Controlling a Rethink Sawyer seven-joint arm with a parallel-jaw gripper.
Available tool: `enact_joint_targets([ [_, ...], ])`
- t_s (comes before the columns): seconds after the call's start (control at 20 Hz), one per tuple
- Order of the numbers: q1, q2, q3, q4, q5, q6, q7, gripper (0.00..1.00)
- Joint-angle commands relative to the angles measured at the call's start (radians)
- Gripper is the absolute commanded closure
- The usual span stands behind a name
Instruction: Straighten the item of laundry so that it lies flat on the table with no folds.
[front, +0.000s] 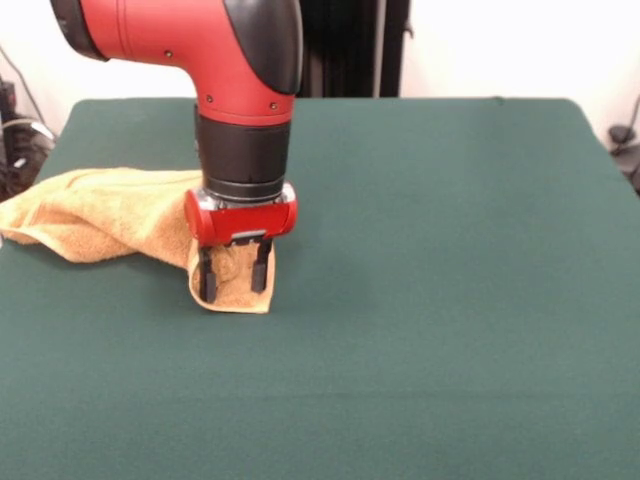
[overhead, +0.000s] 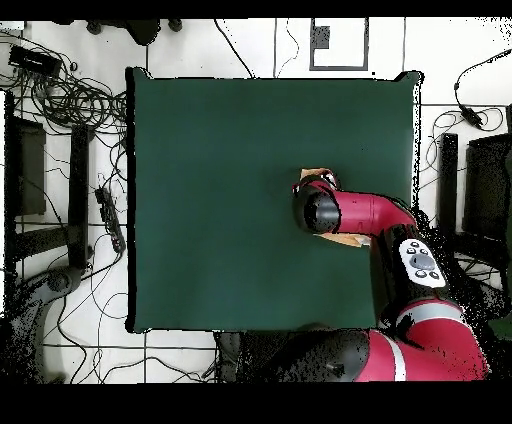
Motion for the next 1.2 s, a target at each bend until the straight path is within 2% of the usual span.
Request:
enact_joint_targets([
  [0.05, 0.052, 0.106, 0.029, -0.029, 0.029, 0.031, 0.166, 0.00],
  [0.15, 0.049, 0.108, 0.032, -0.032, 0.030, 0.044, 0.156, 0.00],
  [0.35, -0.003, 0.140, 0.099, -0.036, 0.025, 0.051, 0.103, 0.00],
  [0.5, -0.072, 0.193, 0.186, -0.051, 0.014, 0.063, 0.027, 0.00],
  [0.7, -0.209, 0.285, 0.353, -0.054, -0.016, 0.065, -0.092, 0.00],
  [0.8, -0.239, 0.319, 0.389, -0.068, -0.020, 0.110, -0.134, 0.00],
  [0.95, -0.257, 0.336, 0.410, -0.081, -0.027, 0.181, -0.156, 0.00],
  [1.2, -0.232, 0.329, 0.393, -0.114, -0.048, 0.281, -0.137, 0.00],
])
